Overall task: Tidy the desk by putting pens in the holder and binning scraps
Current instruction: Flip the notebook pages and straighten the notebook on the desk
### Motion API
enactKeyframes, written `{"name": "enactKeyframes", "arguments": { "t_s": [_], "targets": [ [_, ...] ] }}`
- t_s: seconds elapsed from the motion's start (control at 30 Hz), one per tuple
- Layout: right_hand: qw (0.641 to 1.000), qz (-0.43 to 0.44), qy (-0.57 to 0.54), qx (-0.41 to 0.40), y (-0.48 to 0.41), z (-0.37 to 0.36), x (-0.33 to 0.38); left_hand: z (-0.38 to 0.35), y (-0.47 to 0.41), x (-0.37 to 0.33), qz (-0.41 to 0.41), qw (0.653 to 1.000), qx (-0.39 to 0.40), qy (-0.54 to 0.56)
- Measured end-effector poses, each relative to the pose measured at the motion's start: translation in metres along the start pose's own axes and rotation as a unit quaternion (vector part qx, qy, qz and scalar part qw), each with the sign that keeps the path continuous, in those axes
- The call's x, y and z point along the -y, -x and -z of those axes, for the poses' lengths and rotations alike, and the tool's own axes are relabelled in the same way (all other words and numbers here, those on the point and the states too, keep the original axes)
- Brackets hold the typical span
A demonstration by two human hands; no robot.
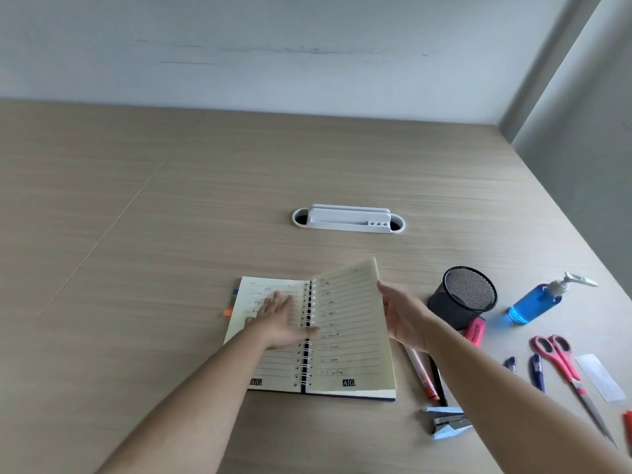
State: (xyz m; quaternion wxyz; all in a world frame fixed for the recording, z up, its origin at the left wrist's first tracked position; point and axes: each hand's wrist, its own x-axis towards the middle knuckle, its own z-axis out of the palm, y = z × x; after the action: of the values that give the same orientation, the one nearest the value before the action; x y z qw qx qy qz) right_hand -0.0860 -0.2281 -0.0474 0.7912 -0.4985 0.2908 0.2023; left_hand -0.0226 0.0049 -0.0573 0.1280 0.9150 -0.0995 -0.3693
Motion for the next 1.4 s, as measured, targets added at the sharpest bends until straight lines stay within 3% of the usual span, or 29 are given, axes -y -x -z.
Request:
{"name": "enactKeyframes", "arguments": {
  "t_s": [0.07,0.17,0.2,0.27,0.37,0.4,0.47,0.53,0.57,0.97,1.0,1.07,1.17,1.27,1.4],
  "targets": [
    [0.999,-0.003,-0.013,0.05,0.0,-0.015,0.006,0.015,0.002,0.003,-0.008,0.986,0.037,0.162],
    [0.991,0.005,0.061,0.116,-0.001,-0.047,0.005,0.039,0.012,0.011,0.012,0.896,0.068,0.438],
    [0.986,-0.001,0.104,0.13,-0.002,-0.058,0.003,0.045,0.014,0.016,0.008,0.868,0.07,0.492],
    [0.976,-0.006,0.179,0.122,-0.004,-0.076,-0.002,0.055,0.02,0.025,0.021,0.851,0.064,0.521],
    [0.944,0.078,0.322,0.004,-0.009,-0.079,-0.01,0.058,0.028,0.035,0.045,0.9,-0.014,0.434],
    [0.909,0.111,0.398,-0.054,-0.012,-0.071,-0.011,0.055,0.024,0.042,0.041,0.911,-0.06,0.405],
    [0.805,0.131,0.567,-0.115,-0.015,-0.051,-0.014,0.05,0.023,0.052,0.04,0.916,-0.108,0.384],
    [0.726,0.118,0.67,-0.099,-0.015,-0.036,-0.021,0.045,0.018,0.062,0.06,0.924,-0.133,0.354],
    [0.709,0.119,0.69,-0.089,-0.015,-0.032,-0.025,0.043,0.017,0.066,0.072,0.926,-0.14,0.343],
    [0.694,0.121,0.704,-0.091,-0.014,-0.028,-0.03,0.029,0.005,0.072,0.146,0.945,-0.21,0.205],
    [0.694,0.123,0.704,-0.09,-0.013,-0.029,-0.03,0.033,0.008,0.07,0.142,0.954,-0.22,0.149],
    [0.694,0.125,0.703,-0.088,-0.012,-0.029,-0.03,0.039,0.011,0.065,0.044,0.966,-0.253,-0.037],
    [0.695,0.127,0.702,-0.09,-0.012,-0.03,-0.03,0.031,0.011,0.043,-0.14,0.961,-0.13,-0.198],
    [0.696,0.125,0.702,-0.089,-0.011,-0.031,-0.029,0.008,0.002,0.024,-0.168,0.955,-0.006,-0.243],
    [0.694,0.122,0.704,-0.091,-0.012,-0.029,-0.031,-0.012,-0.006,0.023,-0.163,0.946,-0.008,-0.281]
  ]
}}
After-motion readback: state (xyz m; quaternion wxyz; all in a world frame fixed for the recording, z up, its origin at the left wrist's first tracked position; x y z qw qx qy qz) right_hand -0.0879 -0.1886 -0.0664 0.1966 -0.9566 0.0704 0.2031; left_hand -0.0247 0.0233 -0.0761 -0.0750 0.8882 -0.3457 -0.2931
